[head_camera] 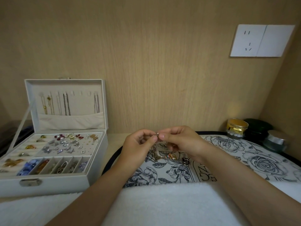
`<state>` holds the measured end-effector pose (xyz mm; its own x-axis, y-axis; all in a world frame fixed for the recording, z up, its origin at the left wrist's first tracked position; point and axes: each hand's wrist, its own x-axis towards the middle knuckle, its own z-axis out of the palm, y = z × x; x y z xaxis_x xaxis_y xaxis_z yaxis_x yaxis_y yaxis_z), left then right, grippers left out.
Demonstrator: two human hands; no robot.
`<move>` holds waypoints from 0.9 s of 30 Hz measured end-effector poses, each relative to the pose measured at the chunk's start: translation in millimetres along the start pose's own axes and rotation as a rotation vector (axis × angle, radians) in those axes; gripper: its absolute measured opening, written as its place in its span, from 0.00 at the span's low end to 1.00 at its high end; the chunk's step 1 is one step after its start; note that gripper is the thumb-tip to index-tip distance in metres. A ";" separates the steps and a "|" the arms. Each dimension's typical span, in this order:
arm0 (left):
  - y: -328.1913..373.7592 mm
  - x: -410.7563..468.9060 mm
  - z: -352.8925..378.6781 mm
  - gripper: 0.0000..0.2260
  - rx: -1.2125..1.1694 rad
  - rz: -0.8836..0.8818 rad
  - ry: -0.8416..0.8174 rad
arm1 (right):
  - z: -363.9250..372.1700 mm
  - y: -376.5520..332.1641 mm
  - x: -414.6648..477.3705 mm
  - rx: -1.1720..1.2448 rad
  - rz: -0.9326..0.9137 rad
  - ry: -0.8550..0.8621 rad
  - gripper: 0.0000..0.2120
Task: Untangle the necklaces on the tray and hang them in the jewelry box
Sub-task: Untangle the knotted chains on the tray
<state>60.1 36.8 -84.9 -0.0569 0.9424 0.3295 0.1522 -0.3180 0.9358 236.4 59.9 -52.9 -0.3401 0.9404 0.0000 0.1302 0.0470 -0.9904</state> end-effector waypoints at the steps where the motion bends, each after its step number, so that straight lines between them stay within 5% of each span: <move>1: -0.4 -0.1 0.4 0.04 0.016 0.015 -0.002 | 0.4 -0.3 -0.5 -0.033 -0.022 0.010 0.10; 8: -4.1 -1.0 3.0 0.05 0.172 0.001 -0.044 | 2.5 2.1 -0.3 -0.205 -0.104 0.033 0.04; 18: 1.1 -2.4 0.6 0.06 0.004 -0.009 -0.079 | 8.9 7.4 -0.7 -0.508 -0.138 -0.111 0.15; 27: -3.5 -0.1 -0.1 0.03 0.074 -0.022 -0.085 | 2.7 6.5 2.4 -0.372 -0.189 -0.108 0.08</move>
<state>59.5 37.7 -88.1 0.0219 0.9556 0.2940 0.2248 -0.2912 0.9299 234.0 61.6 -59.7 -0.4830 0.8639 0.1428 0.3762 0.3521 -0.8570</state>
